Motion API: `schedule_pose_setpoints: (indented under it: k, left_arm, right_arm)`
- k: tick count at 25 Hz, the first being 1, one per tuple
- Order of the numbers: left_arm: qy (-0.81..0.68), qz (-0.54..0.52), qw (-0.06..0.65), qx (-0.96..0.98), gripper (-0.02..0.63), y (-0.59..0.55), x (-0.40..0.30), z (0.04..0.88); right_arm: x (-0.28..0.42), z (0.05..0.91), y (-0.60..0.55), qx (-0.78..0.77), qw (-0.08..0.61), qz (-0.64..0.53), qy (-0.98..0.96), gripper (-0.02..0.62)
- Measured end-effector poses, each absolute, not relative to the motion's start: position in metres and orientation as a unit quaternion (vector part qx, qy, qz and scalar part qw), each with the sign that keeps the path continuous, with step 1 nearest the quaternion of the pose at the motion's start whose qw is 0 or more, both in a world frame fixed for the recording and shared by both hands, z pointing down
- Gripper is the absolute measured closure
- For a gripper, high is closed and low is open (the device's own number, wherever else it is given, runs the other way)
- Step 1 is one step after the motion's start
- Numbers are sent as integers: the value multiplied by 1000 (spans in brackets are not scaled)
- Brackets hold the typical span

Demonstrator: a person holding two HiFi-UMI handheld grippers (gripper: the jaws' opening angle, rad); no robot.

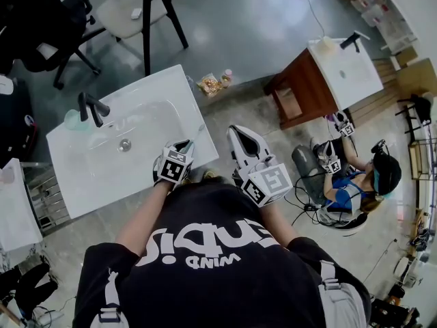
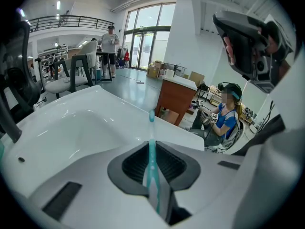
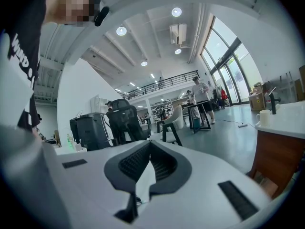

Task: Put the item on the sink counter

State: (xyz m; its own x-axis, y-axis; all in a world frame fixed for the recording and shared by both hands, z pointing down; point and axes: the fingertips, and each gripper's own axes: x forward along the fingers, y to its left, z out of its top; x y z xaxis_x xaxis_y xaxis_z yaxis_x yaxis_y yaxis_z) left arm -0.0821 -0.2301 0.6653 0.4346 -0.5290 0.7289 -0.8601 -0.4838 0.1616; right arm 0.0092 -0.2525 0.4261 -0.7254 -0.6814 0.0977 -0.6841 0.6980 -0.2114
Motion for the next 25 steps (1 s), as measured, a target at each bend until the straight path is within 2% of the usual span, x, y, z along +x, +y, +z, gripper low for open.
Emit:
schedule_pose_setpoints:
  k: [8, 17, 25]
  left_arm:
    - [-438, 297, 269, 804, 543, -232, -81, 659]
    - [-437, 293, 259, 810, 486, -231, -75, 659]
    - [-447, 292, 249, 808, 485, -228, -72, 656]
  right_arm:
    - [11, 427, -250, 370, 6, 119, -921, 577]
    - [14, 431, -249, 370, 7, 121, -921, 577]
    - [18, 432, -244, 368, 5, 125, -921, 577]
